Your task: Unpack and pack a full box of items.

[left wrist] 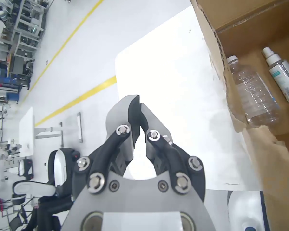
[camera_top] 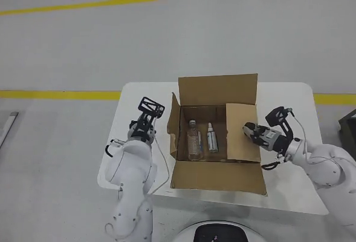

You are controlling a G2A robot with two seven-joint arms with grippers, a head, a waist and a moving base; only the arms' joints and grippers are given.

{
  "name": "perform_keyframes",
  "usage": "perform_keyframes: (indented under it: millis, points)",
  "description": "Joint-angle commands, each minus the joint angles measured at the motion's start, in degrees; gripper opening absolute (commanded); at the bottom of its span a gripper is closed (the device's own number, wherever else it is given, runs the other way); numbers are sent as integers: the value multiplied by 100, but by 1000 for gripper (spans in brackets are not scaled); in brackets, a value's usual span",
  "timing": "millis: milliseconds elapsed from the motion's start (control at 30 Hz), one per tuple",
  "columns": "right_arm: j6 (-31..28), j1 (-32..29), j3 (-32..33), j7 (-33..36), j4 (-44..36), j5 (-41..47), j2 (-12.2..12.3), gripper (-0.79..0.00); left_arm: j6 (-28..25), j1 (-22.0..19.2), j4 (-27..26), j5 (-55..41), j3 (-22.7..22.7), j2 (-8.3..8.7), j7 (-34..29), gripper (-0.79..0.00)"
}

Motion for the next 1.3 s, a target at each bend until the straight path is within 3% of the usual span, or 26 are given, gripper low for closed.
perform_keyframes:
  millis: [0,200,600,867,1067,1267]
  points:
    - [18,-8,14,-22,-6,8,2,-785,-91,14,155,-40,30,16,139,-785]
    - [222,-42,145,-226,-35,31,8,-785,173,-230,608,-835,117,-22,143,-785]
    - [912,-144,613,-710,-46,47,23,-785,-337,-636,1051,-2062,616,-43,-267,-785]
    - [1436,-16,808,-890,158,91,12,-785,-243,-910,1702,-2979,676,-50,-857,-785]
    - [1810,496,853,-963,704,345,-20,-785,-385,-1034,1983,-2900,824,-1,-955,-785]
    - [1630,1453,499,-812,1761,739,-106,-785,-328,-1036,2054,-2832,950,39,-991,-785]
